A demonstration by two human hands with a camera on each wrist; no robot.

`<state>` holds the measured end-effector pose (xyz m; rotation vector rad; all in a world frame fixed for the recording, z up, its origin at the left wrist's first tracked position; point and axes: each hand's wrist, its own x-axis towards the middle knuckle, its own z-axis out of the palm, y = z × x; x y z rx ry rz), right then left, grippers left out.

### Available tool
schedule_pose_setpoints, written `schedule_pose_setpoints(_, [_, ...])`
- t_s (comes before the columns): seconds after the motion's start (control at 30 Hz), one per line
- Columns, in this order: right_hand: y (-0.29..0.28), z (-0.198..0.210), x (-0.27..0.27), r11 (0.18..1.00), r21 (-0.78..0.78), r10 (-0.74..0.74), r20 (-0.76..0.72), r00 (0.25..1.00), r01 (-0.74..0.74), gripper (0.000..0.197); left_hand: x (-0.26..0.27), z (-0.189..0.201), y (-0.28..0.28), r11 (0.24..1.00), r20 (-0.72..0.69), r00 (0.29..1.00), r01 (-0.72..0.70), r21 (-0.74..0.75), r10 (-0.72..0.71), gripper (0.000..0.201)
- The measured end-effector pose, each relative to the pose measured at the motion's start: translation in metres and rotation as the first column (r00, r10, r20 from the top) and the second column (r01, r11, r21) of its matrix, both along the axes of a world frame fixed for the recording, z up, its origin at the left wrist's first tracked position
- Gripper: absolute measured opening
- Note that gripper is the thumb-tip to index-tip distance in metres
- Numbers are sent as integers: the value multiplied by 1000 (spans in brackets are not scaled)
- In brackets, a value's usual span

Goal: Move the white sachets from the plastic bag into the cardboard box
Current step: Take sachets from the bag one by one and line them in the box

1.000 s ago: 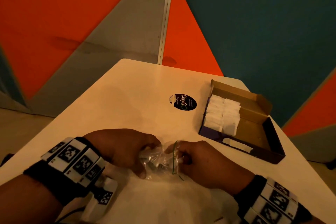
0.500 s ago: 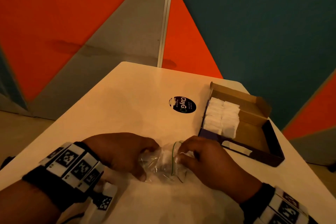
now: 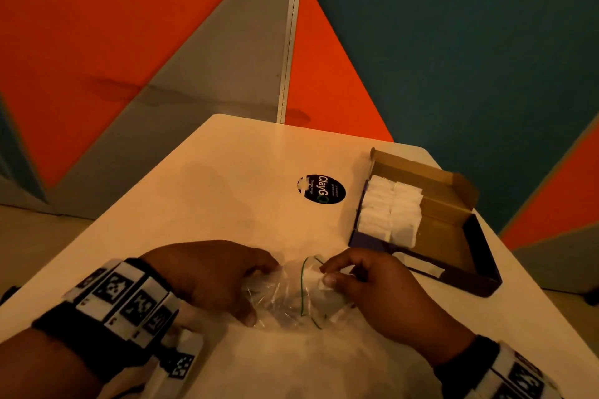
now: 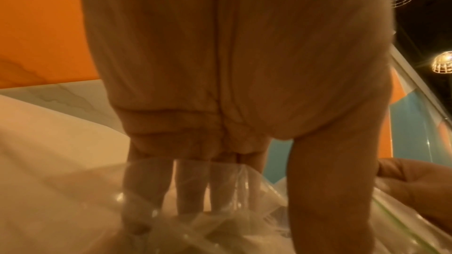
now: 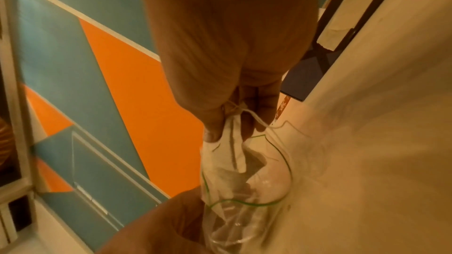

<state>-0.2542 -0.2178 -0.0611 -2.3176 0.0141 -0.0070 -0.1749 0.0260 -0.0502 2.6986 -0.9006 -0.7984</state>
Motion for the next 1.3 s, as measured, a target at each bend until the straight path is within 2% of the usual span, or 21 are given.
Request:
schedule_pose_setpoints(0.27, [-14, 17, -6, 935, 349, -65, -7, 998, 64, 6, -1, 1, 2, 1000, -13, 1000, -1, 0, 1, 79])
schedule_pose_setpoints(0.43, [-22, 26, -14, 877, 466, -143, 17, 990, 118, 7, -4, 15, 0, 999, -48, 998, 29, 13, -29, 95])
schedule_pose_setpoints(0.47, [-23, 27, -14, 871, 475, -161, 25, 987, 130, 6, -5, 22, -2, 1000, -36, 999, 24, -11, -25, 96])
schedule_pose_setpoints(0.53, [-22, 26, -14, 860, 489, -187, 35, 982, 146, 6, -12, 37, -11, 991, 77, 997, -10, -135, 20, 89])
schedule_pose_setpoints(0.6, [-21, 25, -13, 853, 500, -201, 48, 978, 151, 6, -20, 47, -28, 923, 174, 976, -52, -382, 128, 77])
schedule_pose_setpoints(0.67, [-19, 25, -11, 848, 508, -205, 59, 977, 147, 6, -29, 51, -50, 785, 80, 976, -114, -609, 203, 71])
schedule_pose_setpoints(0.7, [-17, 26, -10, 843, 518, -207, 67, 976, 143, 7, -32, 49, -61, 736, 28, 980, -131, -665, 199, 67])
schedule_pose_setpoints(0.83, [-16, 31, -11, 819, 560, -200, 74, 977, 125, 14, -32, 41, -91, 652, -69, 968, -216, -727, 243, 30])
schedule_pose_setpoints(0.93, [-26, 36, -14, 758, 637, -221, 48, 974, 140, 13, -27, 40, -91, 544, -226, 938, -337, -768, 261, 18])
schedule_pose_setpoints(1.0, [-36, 36, -15, 726, 666, -258, 31, 966, 173, 10, -26, 42, -87, 499, -254, 929, -360, -788, 268, 12])
schedule_pose_setpoints(1.07, [-45, 34, -17, 712, 670, -293, 14, 956, 209, 9, -23, 44, -82, 497, -240, 931, -351, -794, 274, 12])
schedule_pose_setpoints(1.17, [-56, 29, -18, 728, 634, -329, -10, 944, 261, 8, -19, 48, -76, 543, -204, 938, -330, -772, 280, 19])
schedule_pose_setpoints(1.3, [-66, 23, -17, 786, 524, -408, 41, 912, 328, 7, -17, 52, -74, 595, -178, 946, -309, -742, 270, 32])
